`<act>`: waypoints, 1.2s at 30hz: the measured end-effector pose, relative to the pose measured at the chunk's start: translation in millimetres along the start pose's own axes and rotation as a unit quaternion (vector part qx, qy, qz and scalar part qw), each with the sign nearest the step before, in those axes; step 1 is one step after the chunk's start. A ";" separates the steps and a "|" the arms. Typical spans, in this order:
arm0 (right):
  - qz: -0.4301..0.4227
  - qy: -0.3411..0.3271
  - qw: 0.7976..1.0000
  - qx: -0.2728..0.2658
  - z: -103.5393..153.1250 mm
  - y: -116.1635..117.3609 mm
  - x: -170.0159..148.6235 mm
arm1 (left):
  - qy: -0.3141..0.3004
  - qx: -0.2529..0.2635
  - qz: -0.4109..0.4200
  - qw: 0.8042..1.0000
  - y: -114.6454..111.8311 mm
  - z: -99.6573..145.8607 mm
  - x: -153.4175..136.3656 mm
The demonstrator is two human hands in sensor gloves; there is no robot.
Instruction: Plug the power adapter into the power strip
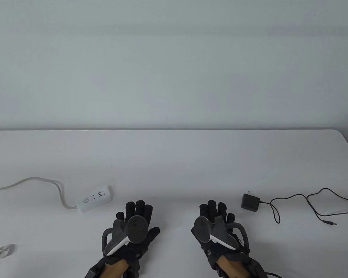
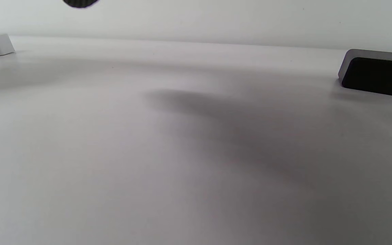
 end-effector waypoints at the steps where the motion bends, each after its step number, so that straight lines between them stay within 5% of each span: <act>1: -0.003 -0.001 1.000 0.001 -0.4 0.7 -0.2 | 0.000 -0.002 0.001 1.000 0.1 0.1 0.0; 26: -0.010 0.021 1.000 0.006 -7.7 8.9 -13.8 | -0.001 -0.028 0.002 1.000 -2.8 -2.3 1.3; 36: -0.008 0.079 0.997 0.024 -33.4 13.1 -65.9 | -0.003 -0.025 0.011 1.000 0.1 -1.2 -1.1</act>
Point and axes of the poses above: the tracker on the back of each hand, its own x axis roughly to the thumb side, its own z axis roughly from the fingertips to the wrist, y = z × x, the point moved 1 cm from there along -z, roughly from the wrist to the fingertips, and after that the axes turned 7 degrees about z, right-handed, at the moved point
